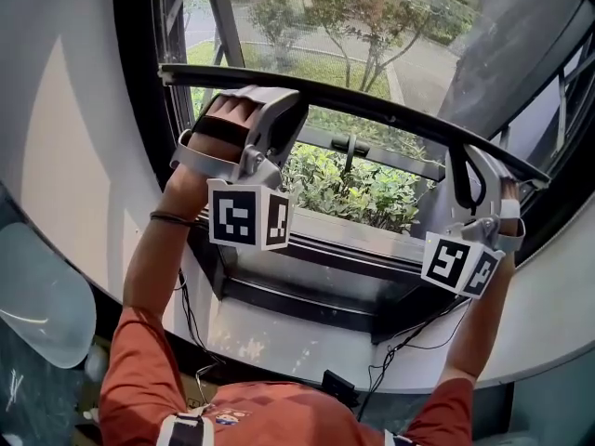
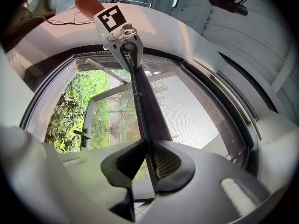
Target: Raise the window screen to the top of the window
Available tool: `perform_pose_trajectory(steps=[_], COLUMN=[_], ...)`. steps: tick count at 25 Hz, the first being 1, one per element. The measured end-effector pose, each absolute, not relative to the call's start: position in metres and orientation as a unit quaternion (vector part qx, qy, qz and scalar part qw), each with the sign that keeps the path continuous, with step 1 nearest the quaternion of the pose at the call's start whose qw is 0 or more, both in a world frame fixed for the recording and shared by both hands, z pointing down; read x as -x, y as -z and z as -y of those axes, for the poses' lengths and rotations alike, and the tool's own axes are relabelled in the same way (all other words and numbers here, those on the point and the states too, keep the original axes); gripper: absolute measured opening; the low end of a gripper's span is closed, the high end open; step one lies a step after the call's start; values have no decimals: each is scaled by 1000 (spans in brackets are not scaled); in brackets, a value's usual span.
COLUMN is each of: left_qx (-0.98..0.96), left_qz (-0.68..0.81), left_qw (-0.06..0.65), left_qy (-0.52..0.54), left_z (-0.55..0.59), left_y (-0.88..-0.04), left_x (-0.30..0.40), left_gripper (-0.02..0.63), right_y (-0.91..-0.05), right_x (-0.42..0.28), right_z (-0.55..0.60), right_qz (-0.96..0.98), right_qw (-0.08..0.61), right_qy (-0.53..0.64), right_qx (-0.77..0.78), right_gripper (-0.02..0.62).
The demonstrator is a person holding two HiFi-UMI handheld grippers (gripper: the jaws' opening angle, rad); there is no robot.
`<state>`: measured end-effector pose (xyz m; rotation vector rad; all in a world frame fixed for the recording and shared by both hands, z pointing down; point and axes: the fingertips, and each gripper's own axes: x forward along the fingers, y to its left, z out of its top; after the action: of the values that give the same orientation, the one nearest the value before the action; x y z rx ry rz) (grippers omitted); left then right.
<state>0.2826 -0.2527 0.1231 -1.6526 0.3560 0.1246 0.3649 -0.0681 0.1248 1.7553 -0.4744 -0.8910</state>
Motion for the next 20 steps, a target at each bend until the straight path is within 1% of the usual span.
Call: perform_pose_trajectory(steps=[4,8,14,17,20], left_qx=[732,735,727,717,713], left_qz=[-160,-170,-166,-191,-207], left_qw=[659,651,662,661,659], left_qy=[-66,-80,-82,-112,-119], left_z=[253,250,251,254,258], left_y=[-121,-102,-81,-68,-48], left_x=[-282,-285,-288,-286,-286], left_gripper=[66,64,64,64,63], right_y=[-123,-104,-86,-71,-50], right_x=[-365,-369,-371,-369,-370], right_z=[67,66,67,69,73], right_qz=[190,176,160,125,117], right_qw=[527,518,535,520,509], right_qy=[382,390,401,430,432], right_qx=[-735,-740,-726,-727,-735], right_gripper=[67,65,66,66,66])
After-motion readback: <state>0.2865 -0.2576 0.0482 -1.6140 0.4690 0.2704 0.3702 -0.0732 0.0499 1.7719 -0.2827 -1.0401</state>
